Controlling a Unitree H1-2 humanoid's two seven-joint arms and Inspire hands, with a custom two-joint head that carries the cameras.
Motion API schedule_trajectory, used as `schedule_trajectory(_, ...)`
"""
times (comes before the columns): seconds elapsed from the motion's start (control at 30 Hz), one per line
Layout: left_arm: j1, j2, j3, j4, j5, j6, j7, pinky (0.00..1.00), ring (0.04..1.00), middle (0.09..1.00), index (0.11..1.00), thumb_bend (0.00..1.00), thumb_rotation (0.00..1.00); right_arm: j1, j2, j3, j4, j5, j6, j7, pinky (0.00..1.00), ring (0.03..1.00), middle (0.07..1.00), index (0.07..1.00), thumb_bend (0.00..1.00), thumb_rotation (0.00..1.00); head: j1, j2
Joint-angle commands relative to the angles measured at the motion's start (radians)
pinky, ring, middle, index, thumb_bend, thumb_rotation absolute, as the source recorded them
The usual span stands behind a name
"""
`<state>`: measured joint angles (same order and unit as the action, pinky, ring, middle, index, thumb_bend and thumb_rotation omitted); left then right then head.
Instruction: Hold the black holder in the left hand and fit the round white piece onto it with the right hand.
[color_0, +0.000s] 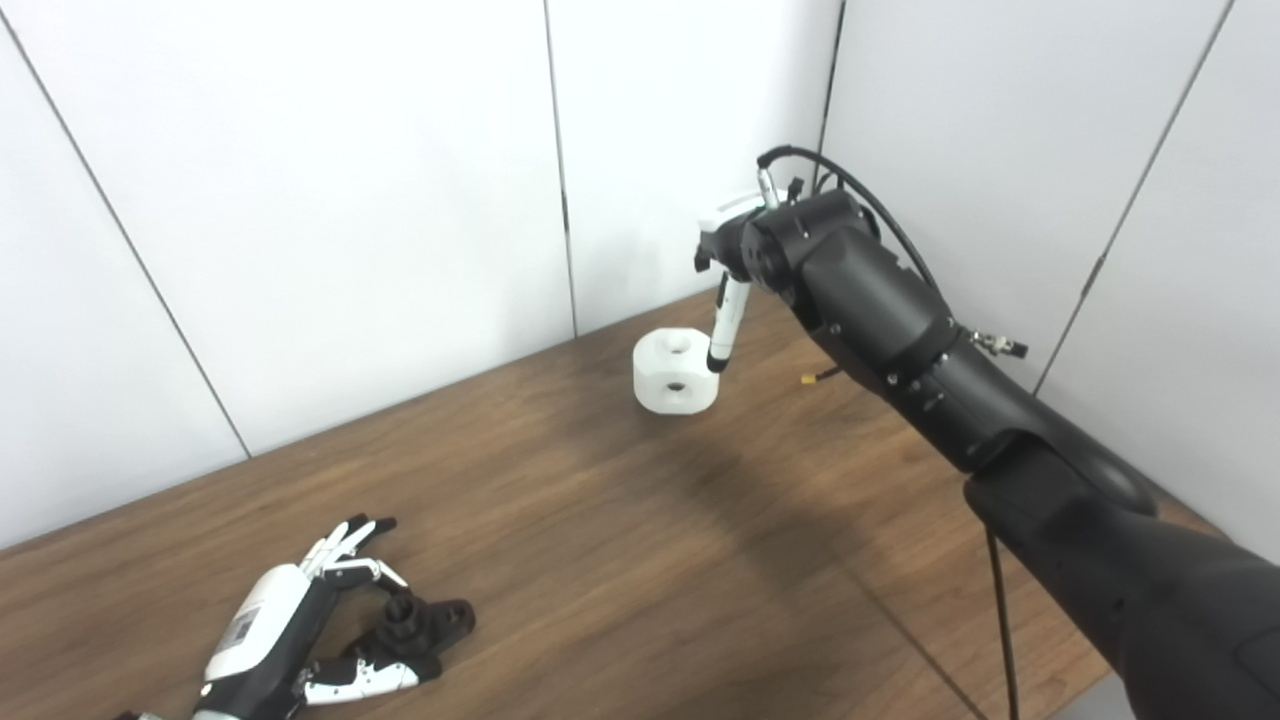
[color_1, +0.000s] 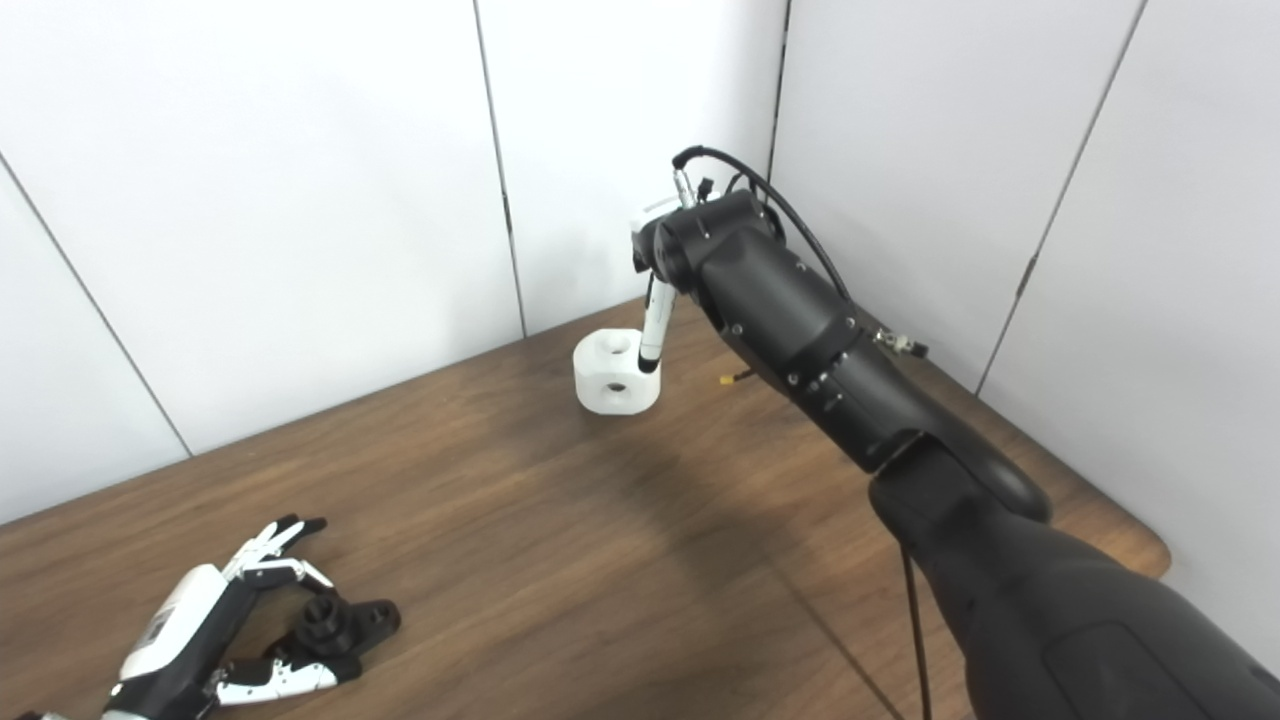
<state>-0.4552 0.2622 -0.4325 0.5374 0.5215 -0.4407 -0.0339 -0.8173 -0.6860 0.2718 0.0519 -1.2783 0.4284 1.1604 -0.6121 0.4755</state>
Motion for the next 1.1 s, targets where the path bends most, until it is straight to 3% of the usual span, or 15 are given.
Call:
schedule_trajectory(0.0,0.102,0.023,-0.017,0.067,0.037,0.050,-0.012,1.00,1.000,0.937,0.483,0.52,0.05,-0.067,-0.022,-0.006,-0.001,-0.003,0.009,0.055,0.89,1.000,1.000,0.915,1.00,0.42,0.004,0.002)
schedule_trajectory(0.27,0.101,0.019,-0.021,0.071,0.043,0.054,-0.015,1.00,1.000,0.942,0.484,0.52,0.05,-0.049,0.012,-0.002,0.045,0.011,0.029,-0.014,0.92,1.000,1.000,0.982,1.00,0.41,0.020,0.002)
schedule_trajectory(0.37,0.103,0.017,-0.021,0.074,0.045,0.049,-0.007,1.00,1.000,0.940,0.484,0.52,0.05,-0.036,0.026,0.006,0.065,-0.007,0.026,-0.076,0.90,1.000,1.000,0.976,1.00,0.39,0.029,0.003)
schedule_trajectory(0.47,0.105,0.016,-0.021,0.069,0.048,0.057,-0.007,1.00,1.000,0.938,0.484,0.52,0.05,-0.012,0.037,-0.002,0.082,-0.002,0.017,-0.193,0.98,1.000,1.000,0.932,1.00,0.35,0.036,0.006)
schedule_trajectory(0.57,0.105,0.015,-0.020,0.070,0.046,0.059,-0.011,1.00,1.000,0.939,0.483,0.52,0.05,0.005,0.037,0.002,0.111,0.006,0.005,-0.284,1.00,1.000,1.000,0.933,1.00,0.36,0.039,0.007)
schedule_trajectory(0.87,0.110,0.016,-0.022,0.062,0.052,0.058,-0.009,1.00,1.000,0.943,0.483,0.52,0.05,0.011,0.045,0.026,0.169,0.030,0.013,-0.311,0.99,1.000,1.000,0.933,1.00,0.38,0.047,0.012)
schedule_trajectory(1.07,0.115,0.015,-0.016,0.059,0.054,0.053,0.008,1.00,1.000,0.937,0.483,0.52,0.05,0.033,0.053,0.030,0.173,0.054,-0.001,-0.413,0.97,1.000,1.000,0.898,1.00,0.36,0.049,0.018)
